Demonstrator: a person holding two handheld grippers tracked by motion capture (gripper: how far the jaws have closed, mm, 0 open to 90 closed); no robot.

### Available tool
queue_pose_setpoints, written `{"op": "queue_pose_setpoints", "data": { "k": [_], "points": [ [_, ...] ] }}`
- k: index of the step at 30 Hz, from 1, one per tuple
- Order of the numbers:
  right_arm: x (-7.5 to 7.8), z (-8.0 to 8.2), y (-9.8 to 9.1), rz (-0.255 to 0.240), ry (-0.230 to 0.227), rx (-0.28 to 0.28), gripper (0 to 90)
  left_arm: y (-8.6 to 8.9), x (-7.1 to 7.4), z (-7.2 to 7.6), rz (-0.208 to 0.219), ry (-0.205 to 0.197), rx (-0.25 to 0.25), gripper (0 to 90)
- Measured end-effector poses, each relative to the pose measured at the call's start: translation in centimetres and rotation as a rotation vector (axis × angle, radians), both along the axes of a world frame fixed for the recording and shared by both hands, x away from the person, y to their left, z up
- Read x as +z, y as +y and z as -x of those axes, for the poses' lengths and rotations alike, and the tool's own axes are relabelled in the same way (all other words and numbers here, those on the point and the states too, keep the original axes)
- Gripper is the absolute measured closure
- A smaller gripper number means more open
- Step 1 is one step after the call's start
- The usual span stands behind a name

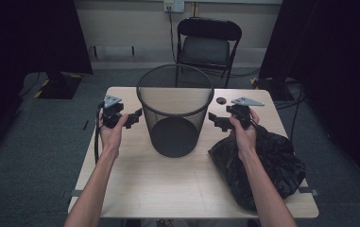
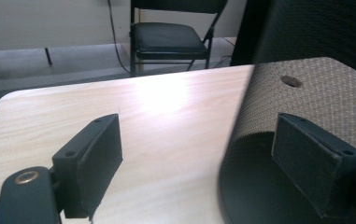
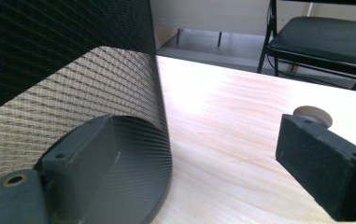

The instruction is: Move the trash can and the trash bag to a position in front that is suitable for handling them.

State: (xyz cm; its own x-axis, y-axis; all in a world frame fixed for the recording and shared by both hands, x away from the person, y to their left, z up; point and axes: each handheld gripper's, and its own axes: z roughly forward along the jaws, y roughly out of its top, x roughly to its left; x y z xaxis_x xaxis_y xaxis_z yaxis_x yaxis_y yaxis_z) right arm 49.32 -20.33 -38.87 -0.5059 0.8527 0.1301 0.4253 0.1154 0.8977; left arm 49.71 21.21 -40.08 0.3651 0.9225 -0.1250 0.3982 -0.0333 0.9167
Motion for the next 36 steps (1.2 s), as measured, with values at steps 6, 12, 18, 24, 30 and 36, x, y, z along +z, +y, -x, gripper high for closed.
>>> {"op": "queue_pose_setpoints", "data": {
  "k": [6, 12, 18, 24, 30, 36],
  "points": [
    [-1.3, -0.9, 1.3, 0.029, -0.020, -0.062, 15.8, -0.4, -0.8, -2.4, 0.003, -0.001, 0.021, 16.1],
    [-1.4, -1.0, 1.8, 0.045, -0.062, -0.102, 16.4, -1.0, -1.5, -2.5, 0.026, -0.012, -0.026, 20.9],
    [-1.2, -0.6, 1.9, 0.052, -0.084, -0.078, 25.5, -1.0, -1.3, -2.0, 0.022, -0.007, -0.070, 34.7],
    [-1.0, 0.0, 2.3, 0.073, -0.098, -0.045, 34.1, -0.4, -0.9, -0.9, 0.000, -0.006, -0.123, 39.7],
    [-0.8, 0.7, 2.8, 0.080, -0.110, -0.009, 34.7, 0.7, -1.2, 0.6, 0.032, -0.001, -0.157, 39.5],
    [-0.7, 1.7, 3.1, 0.077, -0.115, 0.027, 34.9, 1.5, -1.2, 2.3, 0.027, 0.002, -0.175, 38.7]
  ]
}}
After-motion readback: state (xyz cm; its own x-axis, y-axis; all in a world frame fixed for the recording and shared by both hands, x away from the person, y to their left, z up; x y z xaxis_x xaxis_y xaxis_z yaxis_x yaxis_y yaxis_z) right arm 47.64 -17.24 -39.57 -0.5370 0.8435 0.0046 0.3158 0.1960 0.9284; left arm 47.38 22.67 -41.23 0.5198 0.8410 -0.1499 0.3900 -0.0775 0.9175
